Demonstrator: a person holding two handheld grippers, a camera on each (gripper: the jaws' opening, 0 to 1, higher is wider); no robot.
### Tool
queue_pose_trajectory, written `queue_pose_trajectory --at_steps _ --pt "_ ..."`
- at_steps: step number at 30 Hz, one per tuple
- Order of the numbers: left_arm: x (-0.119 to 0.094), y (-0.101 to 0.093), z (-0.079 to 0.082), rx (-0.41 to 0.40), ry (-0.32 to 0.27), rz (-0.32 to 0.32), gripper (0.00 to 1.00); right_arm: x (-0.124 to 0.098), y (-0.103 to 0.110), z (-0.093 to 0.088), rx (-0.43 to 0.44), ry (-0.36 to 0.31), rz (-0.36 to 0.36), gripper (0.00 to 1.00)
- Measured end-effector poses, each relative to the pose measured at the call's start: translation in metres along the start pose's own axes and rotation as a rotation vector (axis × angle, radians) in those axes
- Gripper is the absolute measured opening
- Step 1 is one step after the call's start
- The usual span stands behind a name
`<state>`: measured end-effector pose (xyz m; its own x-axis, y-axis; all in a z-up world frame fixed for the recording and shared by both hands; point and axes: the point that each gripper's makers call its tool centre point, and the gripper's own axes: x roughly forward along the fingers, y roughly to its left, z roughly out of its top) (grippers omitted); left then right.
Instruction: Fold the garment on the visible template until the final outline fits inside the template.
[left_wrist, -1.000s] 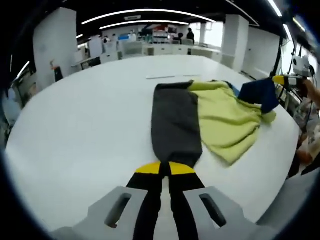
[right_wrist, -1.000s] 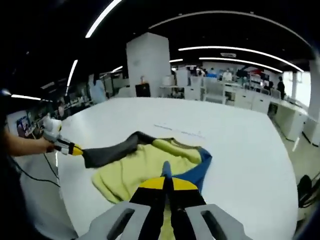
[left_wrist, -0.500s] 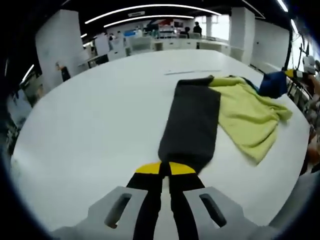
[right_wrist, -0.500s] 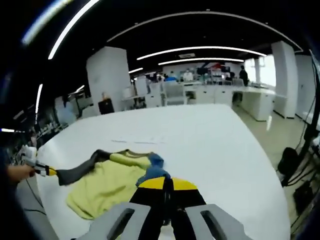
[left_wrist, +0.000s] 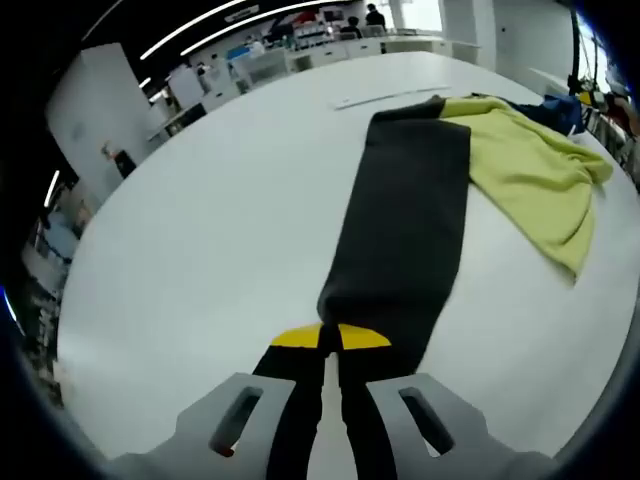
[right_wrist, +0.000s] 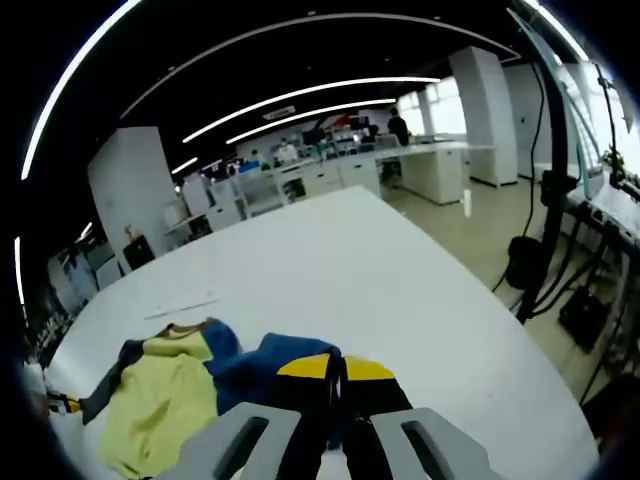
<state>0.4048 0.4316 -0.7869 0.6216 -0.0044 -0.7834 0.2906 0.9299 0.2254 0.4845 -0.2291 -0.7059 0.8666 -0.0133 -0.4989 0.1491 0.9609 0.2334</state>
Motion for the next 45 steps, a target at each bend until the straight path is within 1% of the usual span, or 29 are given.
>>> queue_pose_trajectory --at_steps 5,6,8,10,12,13,16,17,21,27,29,31,34,35,37,38,39,40,41,42,44,45 --pt "0.007 0.01 -0.005 0.01 0.038 0.021 0.01 0.011 -0.022 -0.006 0.037 0.005 -0.063 0.0" --pt "0.008 0.012 -0.005 0.012 0.04 0.026 0.01 0.014 -0.029 -0.01 0.063 0.012 -0.082 0.0" --pt "0.009 0.017 -0.003 0.015 0.039 0.038 0.01 0.018 -0.035 -0.014 0.094 0.012 -0.094 0.0" --pt "0.011 0.022 -0.002 0.023 0.045 0.045 0.01 0.021 -0.038 -0.018 0.132 0.018 -0.1 0.0" --pt "0.012 0.025 -0.001 0.029 0.051 0.049 0.01 0.022 -0.042 -0.021 0.143 0.017 -0.115 0.0" --pt "0.013 0.027 0.0 0.026 0.052 0.05 0.01 0.022 -0.047 -0.022 0.157 0.005 -0.149 0.0" --pt "0.014 0.031 0.0 0.031 0.058 0.058 0.01 0.024 -0.049 -0.026 0.158 -0.002 -0.156 0.0" --pt "0.016 0.037 -0.001 0.036 0.062 0.063 0.01 0.025 -0.051 -0.027 0.158 -0.007 -0.166 0.0" --pt "0.017 0.047 -0.004 0.048 0.077 0.083 0.01 0.028 -0.056 -0.029 0.137 0.013 -0.184 0.0" --pt "0.018 0.057 -0.006 0.06 0.087 0.109 0.01 0.029 -0.06 -0.03 0.102 0.041 -0.191 0.0" --pt "0.017 0.058 -0.005 0.055 0.086 0.119 0.01 0.029 -0.061 -0.032 0.083 0.062 -0.188 0.0" --pt "0.018 0.059 -0.003 0.053 0.077 0.123 0.01 0.029 -0.06 -0.034 0.059 0.079 -0.181 0.0" --pt "0.015 0.062 -0.001 0.054 0.073 0.141 0.04 0.027 -0.059 -0.032 -0.004 0.096 -0.171 0.0" --pt "0.014 0.062 0.0 0.049 0.067 0.145 0.06 0.026 -0.057 -0.031 -0.025 0.101 -0.162 0.01" --pt "0.011 0.064 0.004 0.005 0.039 0.149 0.1 0.024 -0.054 -0.031 -0.081 0.128 -0.144 0.06" --pt "0.009 0.063 0.008 -0.032 0.009 0.146 0.12 0.023 -0.053 -0.03 -0.112 0.134 -0.132 0.09" --pt "0.008 0.062 0.01 -0.043 -0.007 0.135 0.14 0.022 -0.049 -0.028 -0.137 0.13 -0.114 0.13" --pt "0.005 0.06 0.013 -0.066 -0.028 0.126 0.16 0.022 -0.047 -0.027 -0.142 0.129 -0.109 0.17" --pt "0.004 0.058 0.016 -0.075 -0.042 0.118 0.19 0.02 -0.042 -0.027 -0.164 0.137 -0.08 0.22" --pt "0.002 0.053 0.02 -0.093 -0.071 0.098 0.23 0.02 -0.039 -0.028 -0.174 0.143 -0.064 0.27" --pt "-0.002 0.048 0.024 -0.105 -0.093 0.079 0.29 0.019 -0.032 -0.029 -0.198 0.157 -0.019 0.34" --pt "-0.004 0.043 0.027 -0.119 -0.111 0.059 0.33 0.018 -0.027 -0.03 -0.22 0.16 0.015 0.38"
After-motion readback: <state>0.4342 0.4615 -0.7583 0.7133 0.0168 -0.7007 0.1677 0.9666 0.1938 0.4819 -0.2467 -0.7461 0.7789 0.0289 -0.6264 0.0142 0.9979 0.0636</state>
